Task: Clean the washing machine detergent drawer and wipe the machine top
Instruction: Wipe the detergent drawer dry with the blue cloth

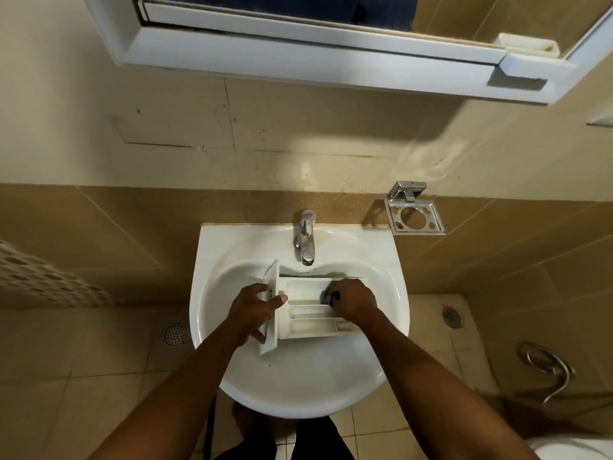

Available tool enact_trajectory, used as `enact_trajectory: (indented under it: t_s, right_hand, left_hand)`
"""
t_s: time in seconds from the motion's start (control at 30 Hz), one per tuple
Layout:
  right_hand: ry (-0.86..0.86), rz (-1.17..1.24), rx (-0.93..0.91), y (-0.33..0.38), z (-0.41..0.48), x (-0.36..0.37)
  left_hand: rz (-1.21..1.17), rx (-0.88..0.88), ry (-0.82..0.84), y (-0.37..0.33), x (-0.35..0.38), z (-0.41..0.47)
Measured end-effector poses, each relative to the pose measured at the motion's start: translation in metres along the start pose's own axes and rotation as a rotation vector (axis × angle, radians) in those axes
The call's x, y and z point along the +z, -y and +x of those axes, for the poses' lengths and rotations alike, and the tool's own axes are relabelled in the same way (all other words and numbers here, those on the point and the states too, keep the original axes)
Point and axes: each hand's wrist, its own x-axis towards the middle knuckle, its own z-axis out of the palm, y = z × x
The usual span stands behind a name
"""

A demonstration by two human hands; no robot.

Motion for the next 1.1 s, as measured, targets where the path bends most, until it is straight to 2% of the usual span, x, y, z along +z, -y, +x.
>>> enact_trajectory:
  t_s: [0.1, 0.2, 0.3, 0.37, 0.5, 0.6, 0.7, 0.83, 0.93, 1.1]
  right_hand:
    - [0.032, -0.069, -0.022, 0.007, 0.0, -0.003]
    - [-0.028, 0.015, 0.04, 0.012, -0.005, -0.013]
    - [-0.26, 0.046, 0.189, 0.001, -0.011, -0.032]
    - [-0.375, 0.047, 0.194, -0.004, -0.013, -0.035]
    - [-0.166, 0.208, 0.067, 0.001, -0.021, -0.018]
    - [-0.202, 0.283, 0.096, -0.006, -0.02, -0.014]
    - [-0.223, 0.166, 0.169, -0.015, -0.016, -0.024]
    - [-0.052, -0.015, 0.109, -0.01, -0.021, -0.016]
    - [-0.041, -0.145, 0.107, -0.004, -0.017, -0.005]
    - [0.009, -0.044, 0.134, -0.005, -0.01, -0.012]
  left_hand:
    - [-0.005, 0.0, -0.005, 0.0, 0.0, 0.0]
    - [-0.007, 0.002, -0.005, 0.0, -0.001, -0.001]
    - [-0.017, 0.004, -0.002, 0.0, -0.001, -0.002]
    - [-0.017, 0.01, -0.001, -0.001, -0.001, -0.003]
    - [-0.006, 0.015, -0.011, -0.002, 0.0, -0.004]
    - [-0.014, 0.008, -0.008, -0.001, 0.001, -0.004]
    - [-0.015, 0.008, -0.013, -0.001, -0.001, -0.004]
    - [-0.002, 0.019, -0.017, -0.001, 0.0, -0.003]
    - [-0.013, 0.021, -0.017, 0.0, 0.0, -0.002]
    - [-0.011, 0.026, -0.025, 0.002, 0.002, 0.001]
